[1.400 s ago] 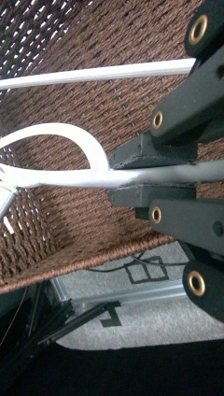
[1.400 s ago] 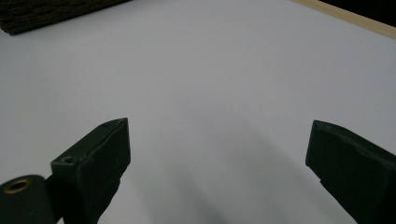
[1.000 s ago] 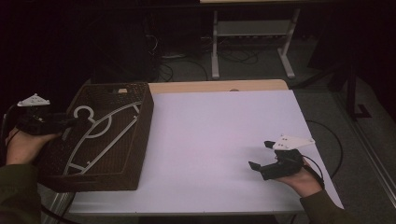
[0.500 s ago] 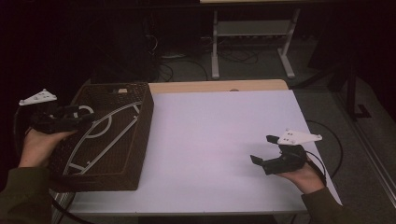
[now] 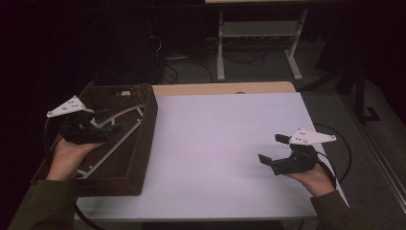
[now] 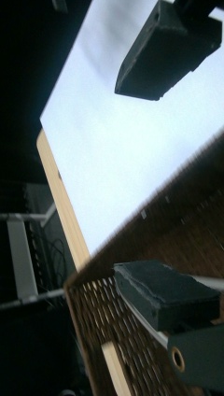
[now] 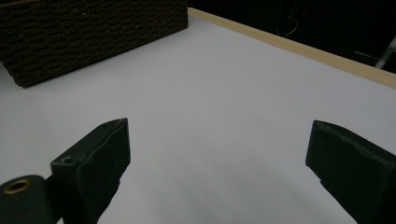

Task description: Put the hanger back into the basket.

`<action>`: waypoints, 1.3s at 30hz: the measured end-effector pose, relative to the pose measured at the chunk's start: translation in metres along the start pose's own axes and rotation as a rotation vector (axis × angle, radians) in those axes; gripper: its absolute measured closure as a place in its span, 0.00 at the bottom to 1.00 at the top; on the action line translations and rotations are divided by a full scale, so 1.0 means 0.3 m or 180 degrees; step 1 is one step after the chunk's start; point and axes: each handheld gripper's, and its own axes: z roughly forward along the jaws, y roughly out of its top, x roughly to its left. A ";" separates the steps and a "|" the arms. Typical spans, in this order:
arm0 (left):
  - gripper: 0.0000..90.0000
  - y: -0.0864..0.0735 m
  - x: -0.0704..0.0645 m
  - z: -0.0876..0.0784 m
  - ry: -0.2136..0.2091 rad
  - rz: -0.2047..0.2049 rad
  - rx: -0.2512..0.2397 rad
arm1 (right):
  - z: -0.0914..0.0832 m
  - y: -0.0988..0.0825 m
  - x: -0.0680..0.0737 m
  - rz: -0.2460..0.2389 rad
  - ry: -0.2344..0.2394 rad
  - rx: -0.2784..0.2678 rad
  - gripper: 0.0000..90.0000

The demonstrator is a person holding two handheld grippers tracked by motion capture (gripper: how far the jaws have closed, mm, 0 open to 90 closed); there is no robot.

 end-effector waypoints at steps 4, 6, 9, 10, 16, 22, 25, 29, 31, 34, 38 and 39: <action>0.10 0.002 -0.063 0.039 -0.0136 0.0025 -0.0106 | -0.006 0.009 -0.004 -0.0005 0.0007 -0.0056 0.05; 0.09 0.001 -0.088 0.061 -0.0196 0.0043 -0.0139 | -0.010 0.015 -0.008 -0.0014 0.0010 -0.0098 0.05; 0.07 -0.004 -0.117 0.091 -0.0269 0.0030 -0.0197 | -0.018 0.027 -0.008 -0.0001 0.0026 -0.0121 0.03; 0.07 -0.005 -0.126 0.100 -0.0289 0.0032 -0.0214 | -0.020 0.033 -0.008 -0.0004 0.0023 -0.0159 0.03; 0.03 -0.014 -0.171 0.136 -0.0419 -0.0009 -0.0346 | -0.041 0.069 -0.019 0.0044 0.0031 -0.0307 0.01; 0.01 -0.030 -0.198 0.155 -0.0505 -0.0028 -0.0485 | -0.050 0.108 -0.031 0.0067 0.0073 -0.0533 0.00; 0.01 -0.036 -0.209 0.160 -0.0543 -0.0013 -0.0530 | -0.051 0.129 -0.032 0.0070 0.0097 -0.0622 0.00; 0.01 -0.044 -0.217 0.161 -0.0575 -0.0017 -0.0548 | -0.048 0.144 -0.031 0.0073 0.0102 -0.0714 0.00; 0.01 -0.051 -0.217 0.162 -0.0592 -0.0023 -0.0566 | -0.048 0.144 -0.032 0.0071 0.0100 -0.0744 0.00; 0.01 -0.057 -0.220 0.162 -0.0585 -0.0013 -0.0550 | -0.049 0.144 -0.031 0.0088 0.0102 -0.0772 0.00; 0.01 -0.063 -0.217 0.161 -0.0600 -0.0019 -0.0541 | -0.051 0.143 -0.031 0.0081 0.0099 -0.0774 0.00; 0.01 -0.065 -0.218 0.161 -0.0612 -0.0027 -0.0549 | -0.051 0.143 -0.031 0.0079 0.0099 -0.0775 0.00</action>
